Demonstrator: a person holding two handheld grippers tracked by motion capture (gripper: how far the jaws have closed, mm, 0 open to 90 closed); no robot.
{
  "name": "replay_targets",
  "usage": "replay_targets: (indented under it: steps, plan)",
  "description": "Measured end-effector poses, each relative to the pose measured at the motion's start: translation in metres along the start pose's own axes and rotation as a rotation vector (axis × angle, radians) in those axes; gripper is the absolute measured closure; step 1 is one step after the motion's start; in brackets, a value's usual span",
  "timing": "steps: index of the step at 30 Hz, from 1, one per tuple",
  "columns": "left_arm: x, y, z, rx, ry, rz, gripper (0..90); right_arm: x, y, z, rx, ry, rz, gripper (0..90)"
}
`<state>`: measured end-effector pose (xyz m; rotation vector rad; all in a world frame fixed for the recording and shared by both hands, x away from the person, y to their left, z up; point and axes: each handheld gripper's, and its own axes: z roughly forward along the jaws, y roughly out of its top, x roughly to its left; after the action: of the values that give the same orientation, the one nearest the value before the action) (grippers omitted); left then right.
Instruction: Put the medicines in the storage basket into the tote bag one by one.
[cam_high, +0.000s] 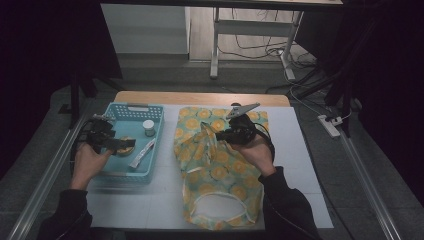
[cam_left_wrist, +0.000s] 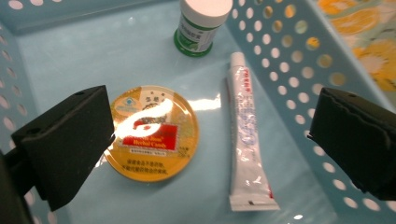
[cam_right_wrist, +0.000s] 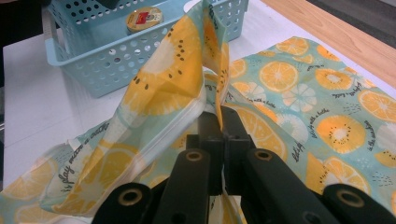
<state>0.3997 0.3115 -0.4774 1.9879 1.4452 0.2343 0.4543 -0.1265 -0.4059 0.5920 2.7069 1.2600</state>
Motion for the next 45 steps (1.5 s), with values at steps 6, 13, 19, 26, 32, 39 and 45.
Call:
replay_targets:
  steps: [6, 13, 19, 26, 32, 39, 45]
  plan:
    - [0.009, 0.003, 0.017, 0.040, 0.003, -0.013, 0.0, 0.000, 0.000, 0.000, -0.001, 0.002, -0.002, 90.0]
    - [0.015, 0.004, 0.031, 0.090, 0.060, -0.012, 0.0, 0.000, 0.000, 0.001, 0.000, 0.008, -0.003, 90.0]
    - [0.018, 0.005, 0.040, 0.135, 0.078, -0.009, 0.0, 0.000, 0.000, -0.001, -0.002, 0.008, -0.003, 90.0]
    - [0.020, 0.007, 0.053, 0.215, 0.085, -0.021, 0.0, 0.000, 0.001, -0.004, -0.008, 0.008, -0.004, 90.0]
    - [0.019, 0.008, 0.056, 0.261, 0.131, -0.050, 5.0, 0.000, 0.001, -0.004, -0.008, 0.008, -0.006, 90.0]
    - [0.018, 0.007, 0.056, 0.292, 0.166, -0.040, 18.8, 0.000, 0.001, -0.004, -0.010, 0.008, -0.007, 90.0]
    - [0.017, 0.009, 0.055, 0.308, 0.169, -0.052, 19.9, -0.001, 0.000, -0.004, -0.012, 0.005, -0.006, 90.0]
